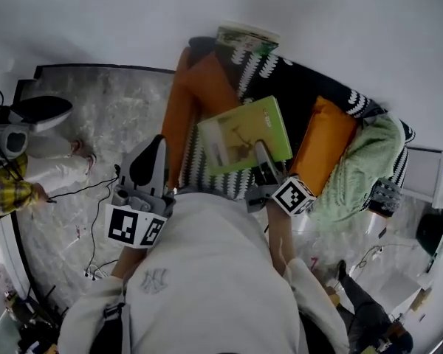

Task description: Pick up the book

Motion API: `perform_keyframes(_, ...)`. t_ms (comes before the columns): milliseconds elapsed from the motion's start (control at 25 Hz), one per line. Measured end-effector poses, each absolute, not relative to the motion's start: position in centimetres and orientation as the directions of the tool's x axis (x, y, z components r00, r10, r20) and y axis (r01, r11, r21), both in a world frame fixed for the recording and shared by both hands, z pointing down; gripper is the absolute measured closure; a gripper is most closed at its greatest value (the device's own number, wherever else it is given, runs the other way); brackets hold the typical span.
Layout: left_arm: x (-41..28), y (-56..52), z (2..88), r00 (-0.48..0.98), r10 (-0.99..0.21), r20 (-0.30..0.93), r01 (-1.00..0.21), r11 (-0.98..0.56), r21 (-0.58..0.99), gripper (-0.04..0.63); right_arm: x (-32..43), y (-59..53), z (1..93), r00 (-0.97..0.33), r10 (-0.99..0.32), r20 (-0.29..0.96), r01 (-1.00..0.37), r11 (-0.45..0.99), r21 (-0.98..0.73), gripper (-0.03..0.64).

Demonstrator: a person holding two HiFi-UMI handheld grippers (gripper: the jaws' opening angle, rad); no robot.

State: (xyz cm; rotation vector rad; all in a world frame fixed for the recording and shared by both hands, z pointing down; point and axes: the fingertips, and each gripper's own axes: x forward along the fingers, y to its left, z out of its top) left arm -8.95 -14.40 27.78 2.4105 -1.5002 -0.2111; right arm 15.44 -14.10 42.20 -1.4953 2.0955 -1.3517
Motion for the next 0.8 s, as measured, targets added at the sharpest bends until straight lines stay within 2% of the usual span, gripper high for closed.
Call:
perform_keyframes(480, -8.4, -12.8, 22.9, 0.469, -0.881, -0.069, -0.839, -0.468, 0.276, 0.584, 16.9, -11.6, 34.1, -0.4, -0.897, 0.185, -0.634, 0.125, -0.763, 0.469)
perform_keyframes(800, -12.4, -11.2, 21.8, 0.396, -0.915, -0.073, -0.886, -0.402, 0.231, 0.584, 15.9, -8.4, 33.1, -0.385, -0.899, 0.21, -0.65, 0.103, -0.753, 0.469)
